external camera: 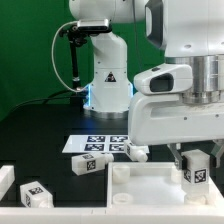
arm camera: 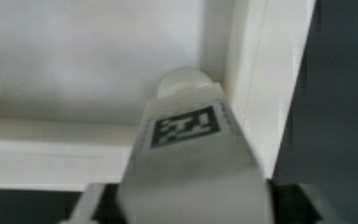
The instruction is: Assemble one leg
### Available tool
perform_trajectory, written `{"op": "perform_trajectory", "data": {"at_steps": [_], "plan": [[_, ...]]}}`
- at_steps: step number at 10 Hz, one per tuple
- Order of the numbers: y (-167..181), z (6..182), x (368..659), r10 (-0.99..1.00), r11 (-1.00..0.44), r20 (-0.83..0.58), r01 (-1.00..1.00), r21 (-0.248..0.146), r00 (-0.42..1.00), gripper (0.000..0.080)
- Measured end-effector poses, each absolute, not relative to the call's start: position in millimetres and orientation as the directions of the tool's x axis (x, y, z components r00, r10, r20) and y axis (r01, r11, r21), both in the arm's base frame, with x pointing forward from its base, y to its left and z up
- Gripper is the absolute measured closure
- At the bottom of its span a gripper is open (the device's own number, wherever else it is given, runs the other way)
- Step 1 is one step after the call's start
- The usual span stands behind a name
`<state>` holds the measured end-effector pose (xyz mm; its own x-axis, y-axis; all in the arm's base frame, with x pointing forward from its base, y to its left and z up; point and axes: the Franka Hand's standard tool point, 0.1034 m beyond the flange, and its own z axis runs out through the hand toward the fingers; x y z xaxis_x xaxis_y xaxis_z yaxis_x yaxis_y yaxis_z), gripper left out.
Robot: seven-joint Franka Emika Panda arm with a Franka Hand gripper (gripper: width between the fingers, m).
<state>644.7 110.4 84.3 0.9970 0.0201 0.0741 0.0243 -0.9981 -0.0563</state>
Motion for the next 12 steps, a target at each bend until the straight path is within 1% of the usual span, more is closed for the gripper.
{"op": "perform_trajectory", "data": {"at_steps": [1,3,4,5,6,7,8,9,10,11,12], "plan": [[110.4,84.2,644.6,-0.072,-0.996,0.068,-0.068,-0.063,0.995,0.0514],[109.8,83.8,644.8,-0.196,-0.979,0.060,-0.191,-0.070,0.979,0.0514],[108.6,83.2,645.1,-0.352,-0.934,0.050,-0.348,-0.076,0.935,0.0514],[108.5,82.9,645.2,-0.502,-0.863,0.032,-0.499,-0.074,0.864,0.0514],[106.6,82.1,646.1,-0.671,-0.740,0.013,-0.669,-0.071,0.741,0.0514],[105.2,81.7,645.9,-0.787,-0.615,-0.005,-0.785,-0.076,0.617,0.0514],[103.4,81.5,645.3,-0.893,-0.446,-0.036,-0.891,-0.082,0.449,0.0512],[102.6,81.3,644.1,-0.951,-0.297,-0.059,-0.951,-0.081,0.302,0.0512],[101.9,81.2,643.3,-0.970,-0.228,-0.067,-0.971,-0.076,0.234,0.0512],[102.2,81.0,643.3,-0.966,-0.244,-0.066,-0.967,-0.077,0.249,0.0432],[102.2,80.8,643.2,-0.959,-0.272,-0.064,-0.959,-0.078,0.277,0.0432]]}}
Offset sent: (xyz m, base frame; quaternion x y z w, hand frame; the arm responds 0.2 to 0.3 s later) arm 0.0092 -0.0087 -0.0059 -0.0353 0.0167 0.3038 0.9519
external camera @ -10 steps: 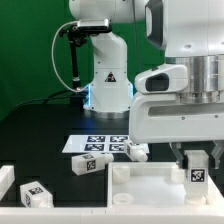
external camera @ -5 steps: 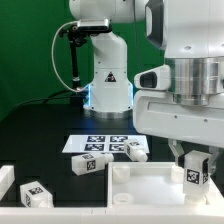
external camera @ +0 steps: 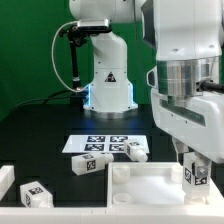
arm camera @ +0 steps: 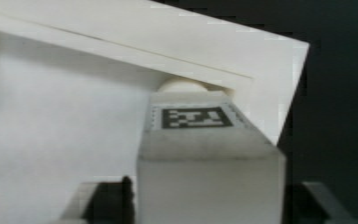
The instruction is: Assemble one leg
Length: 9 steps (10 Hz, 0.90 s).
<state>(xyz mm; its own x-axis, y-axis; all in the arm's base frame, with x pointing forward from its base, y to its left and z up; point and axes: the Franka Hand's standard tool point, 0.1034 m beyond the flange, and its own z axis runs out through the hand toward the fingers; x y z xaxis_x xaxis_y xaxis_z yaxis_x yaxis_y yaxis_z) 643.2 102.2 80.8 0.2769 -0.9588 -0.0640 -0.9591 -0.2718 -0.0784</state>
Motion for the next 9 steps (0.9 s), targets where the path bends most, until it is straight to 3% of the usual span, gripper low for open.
{"op": "perform_trajectory", "data": {"at_steps": [1,2,3,4,8,9], "plan": [[102.4,80.6,643.1,-0.958,-0.276,-0.064,-0.958,-0.078,0.281,0.0252],[101.7,80.3,642.2,-0.881,-0.466,-0.048,-0.881,-0.082,0.470,0.0252],[103.9,78.5,640.6,-0.757,-0.648,-0.037,-0.757,-0.088,0.652,0.0171],[111.9,75.5,634.7,-0.660,-0.745,-0.046,-0.662,-0.081,0.749,0.0155],[110.3,76.6,635.6,-0.385,-0.919,-0.014,-0.384,-0.088,0.923,0.0151],[113.3,85.6,639.6,-0.138,-0.988,0.025,-0.136,-0.070,0.990,0.0151]]}}
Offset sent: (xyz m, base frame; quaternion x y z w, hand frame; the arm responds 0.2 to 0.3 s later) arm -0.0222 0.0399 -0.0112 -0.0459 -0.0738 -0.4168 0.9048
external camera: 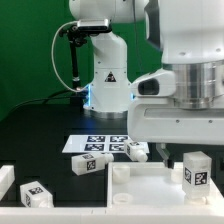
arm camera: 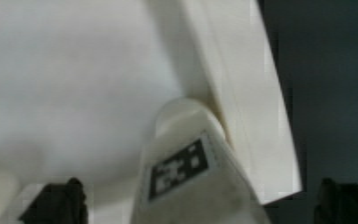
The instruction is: Assemble one leg
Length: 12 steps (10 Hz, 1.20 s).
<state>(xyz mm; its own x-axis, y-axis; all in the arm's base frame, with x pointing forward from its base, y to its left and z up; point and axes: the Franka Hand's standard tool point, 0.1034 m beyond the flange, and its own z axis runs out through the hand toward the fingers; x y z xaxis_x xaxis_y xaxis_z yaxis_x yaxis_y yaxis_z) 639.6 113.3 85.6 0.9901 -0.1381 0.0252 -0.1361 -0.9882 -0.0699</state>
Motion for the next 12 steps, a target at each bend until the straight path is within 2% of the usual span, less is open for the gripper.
{"op": "perform_trajectory", "data": {"at_steps": [1,2,3,4,5,6,8,9,11,12], "plan": [[113.6,88.1,641.1,0.106,-0.992,0.039,0.109,-0.065,0.994,0.0151],[112.4,87.1,641.0,0.099,-0.993,0.038,0.101,-0.067,0.994,0.0151],[112.4,86.6,640.7,0.075,-0.995,0.036,0.077,-0.067,0.997,0.0237],[112.2,86.5,640.8,0.074,-0.995,0.036,0.076,-0.067,0.997,0.0384],[112.3,86.4,640.7,0.033,-0.997,0.033,0.035,-0.069,0.999,0.0384],[111.8,86.4,640.8,-0.058,-0.996,0.026,-0.056,-0.072,0.998,0.0515],[112.6,85.7,641.3,-0.324,-0.944,0.029,-0.322,-0.066,0.946,0.0515],[112.1,85.4,641.4,-0.485,-0.873,0.019,-0.482,-0.067,0.875,0.0515],[108.9,84.9,643.0,-0.792,-0.605,-0.034,-0.792,-0.087,0.609,0.0515],[108.3,84.7,643.4,-0.877,-0.474,-0.049,-0.877,-0.085,0.478,0.0515]]}}
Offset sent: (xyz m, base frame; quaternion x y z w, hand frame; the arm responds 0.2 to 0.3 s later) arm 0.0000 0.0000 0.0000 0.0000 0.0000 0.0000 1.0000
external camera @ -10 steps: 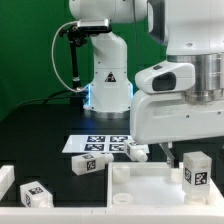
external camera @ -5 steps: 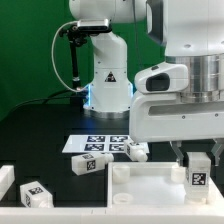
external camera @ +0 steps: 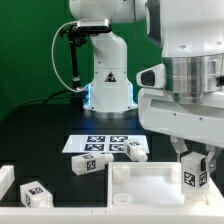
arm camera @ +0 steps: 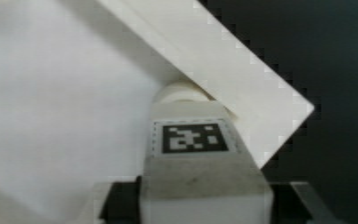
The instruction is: Assemble one leg
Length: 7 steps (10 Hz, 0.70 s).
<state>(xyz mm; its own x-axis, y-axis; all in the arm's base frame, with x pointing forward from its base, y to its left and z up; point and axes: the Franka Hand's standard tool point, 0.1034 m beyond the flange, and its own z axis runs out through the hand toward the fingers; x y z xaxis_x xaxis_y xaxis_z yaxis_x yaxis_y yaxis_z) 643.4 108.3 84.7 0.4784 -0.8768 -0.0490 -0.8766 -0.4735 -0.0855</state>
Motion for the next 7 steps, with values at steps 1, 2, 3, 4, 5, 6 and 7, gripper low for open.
{"op": "perform_trajectory", "data": {"at_steps": [1,2,3,4,5,6,7], "plan": [[108.7,84.7,642.8,-0.938,-0.337,-0.059,-0.938,-0.079,0.342,0.0515],[110.5,84.8,642.2,-0.962,-0.260,-0.064,-0.963,-0.071,0.264,0.0514],[110.3,84.5,642.0,-0.974,-0.210,-0.068,-0.975,-0.067,0.214,0.0514],[110.1,84.4,642.2,-0.976,-0.203,-0.068,-0.977,-0.068,0.208,0.0513],[110.4,84.5,642.3,-0.970,-0.229,-0.066,-0.971,-0.070,0.234,0.0513],[110.4,84.5,642.6,-0.962,-0.260,-0.062,-0.963,-0.074,0.265,0.0295],[109.9,84.0,643.9,-0.874,-0.479,-0.037,-0.872,-0.097,0.484,0.0295]]}}
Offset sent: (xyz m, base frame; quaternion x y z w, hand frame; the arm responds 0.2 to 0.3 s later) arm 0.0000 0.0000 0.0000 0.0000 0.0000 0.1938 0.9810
